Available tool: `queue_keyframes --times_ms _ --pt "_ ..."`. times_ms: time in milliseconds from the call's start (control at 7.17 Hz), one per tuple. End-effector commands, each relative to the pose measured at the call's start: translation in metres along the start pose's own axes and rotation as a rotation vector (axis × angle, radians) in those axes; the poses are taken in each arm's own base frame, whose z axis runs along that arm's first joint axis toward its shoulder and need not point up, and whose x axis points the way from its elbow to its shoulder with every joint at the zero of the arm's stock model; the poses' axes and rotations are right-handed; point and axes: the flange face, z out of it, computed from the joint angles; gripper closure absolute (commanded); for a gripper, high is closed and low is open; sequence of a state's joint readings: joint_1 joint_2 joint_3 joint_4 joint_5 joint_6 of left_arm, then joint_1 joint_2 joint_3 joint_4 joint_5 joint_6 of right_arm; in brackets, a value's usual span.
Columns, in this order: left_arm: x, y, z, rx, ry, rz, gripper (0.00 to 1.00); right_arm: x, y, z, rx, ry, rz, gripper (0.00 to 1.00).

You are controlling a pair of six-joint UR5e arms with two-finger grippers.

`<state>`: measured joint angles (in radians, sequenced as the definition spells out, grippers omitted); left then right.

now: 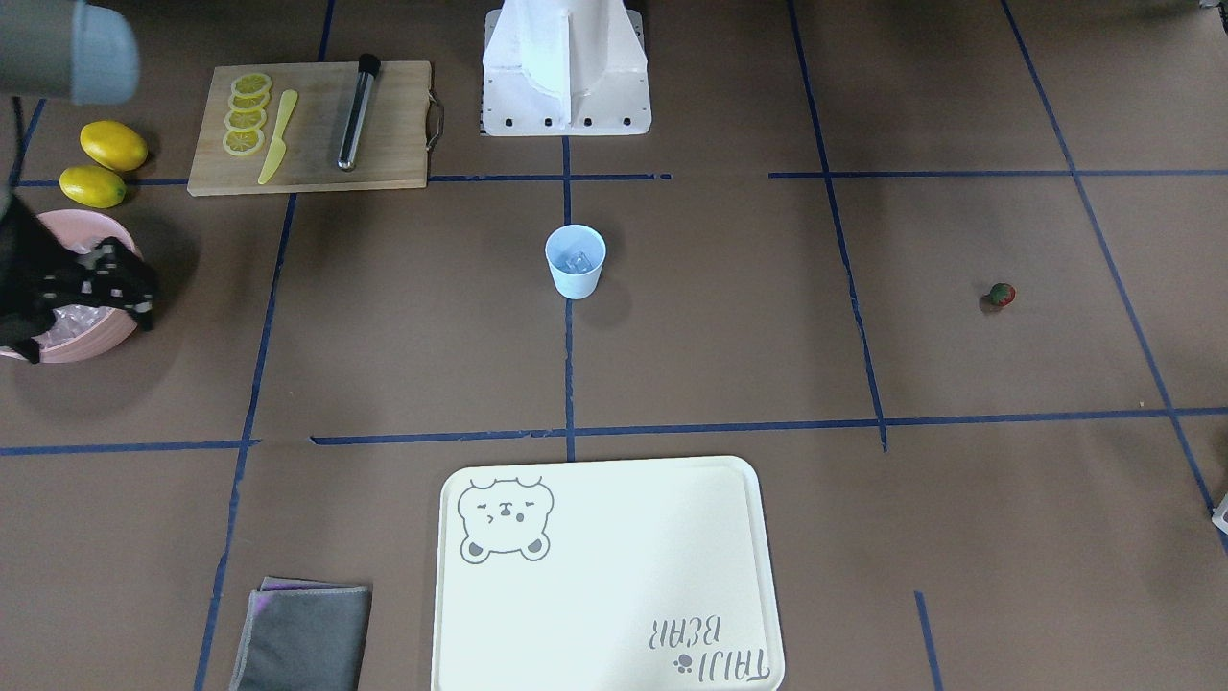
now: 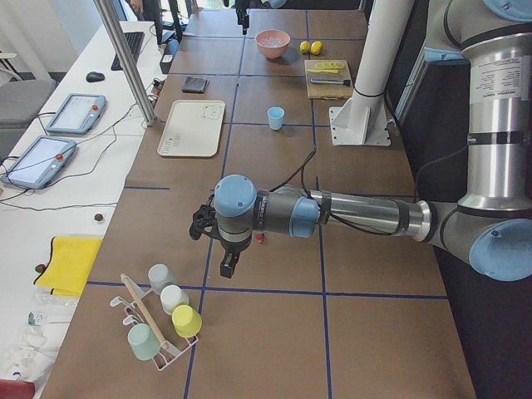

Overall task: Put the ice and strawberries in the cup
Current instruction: 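Withdraw the right gripper toward the ice bowl while the left gripper moves toward the strawberry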

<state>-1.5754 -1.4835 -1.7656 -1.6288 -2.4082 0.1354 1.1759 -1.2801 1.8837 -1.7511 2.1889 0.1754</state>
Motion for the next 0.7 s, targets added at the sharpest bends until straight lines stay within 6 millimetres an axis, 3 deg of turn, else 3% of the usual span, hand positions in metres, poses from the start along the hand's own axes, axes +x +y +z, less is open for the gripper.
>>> queue_keyframes --times_ms 0,140,419,558 --pt "0.001 0.000 -0.001 0.011 -0.001 0.011 0.00 0.132 0.085 -0.014 -0.018 -0.025 -0.043 0.01" --pt "0.000 0.000 0.000 0.010 -0.003 0.010 0.00 0.179 0.134 -0.017 -0.022 -0.035 -0.017 0.01" --pt "0.002 -0.002 -0.002 0.015 -0.002 0.015 0.00 0.257 0.233 0.000 -0.068 -0.035 0.180 0.01" --pt "0.002 -0.003 -0.001 0.012 0.000 0.008 0.00 0.267 0.270 0.011 -0.090 -0.044 0.238 0.01"
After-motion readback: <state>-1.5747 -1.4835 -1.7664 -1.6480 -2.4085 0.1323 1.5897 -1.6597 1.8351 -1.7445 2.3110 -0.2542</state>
